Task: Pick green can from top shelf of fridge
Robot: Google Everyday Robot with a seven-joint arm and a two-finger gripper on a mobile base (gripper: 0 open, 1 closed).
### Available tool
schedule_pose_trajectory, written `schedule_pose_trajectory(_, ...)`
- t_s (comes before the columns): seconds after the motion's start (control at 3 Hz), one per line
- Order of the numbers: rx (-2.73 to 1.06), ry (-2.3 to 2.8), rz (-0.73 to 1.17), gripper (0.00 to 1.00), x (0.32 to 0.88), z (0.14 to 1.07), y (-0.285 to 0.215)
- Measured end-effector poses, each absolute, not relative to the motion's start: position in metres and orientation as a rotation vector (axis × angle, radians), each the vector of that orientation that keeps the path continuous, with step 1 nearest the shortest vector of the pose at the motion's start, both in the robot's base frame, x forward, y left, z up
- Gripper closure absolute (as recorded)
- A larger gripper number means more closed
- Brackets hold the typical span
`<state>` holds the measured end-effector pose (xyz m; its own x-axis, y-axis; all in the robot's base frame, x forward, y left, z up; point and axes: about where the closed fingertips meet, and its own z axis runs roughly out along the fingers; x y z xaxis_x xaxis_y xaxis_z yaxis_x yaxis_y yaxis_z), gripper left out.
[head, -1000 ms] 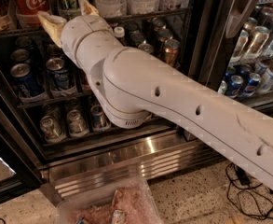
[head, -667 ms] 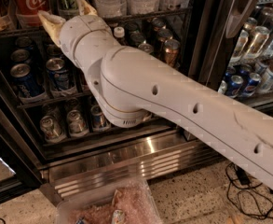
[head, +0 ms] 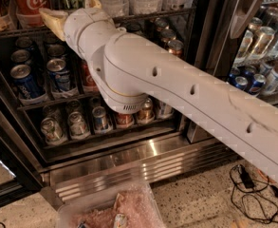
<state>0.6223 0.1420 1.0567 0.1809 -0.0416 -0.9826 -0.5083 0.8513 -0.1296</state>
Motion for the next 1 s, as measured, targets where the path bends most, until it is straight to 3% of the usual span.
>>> schedule_pose_trajectory(0.67,-0.52,1.367,0.351,0.27,0.641,1.059,0.151)
schedule_pose_trajectory(1.0,-0.522,1.366,0.349,0.35,0.645,1.061,0.151)
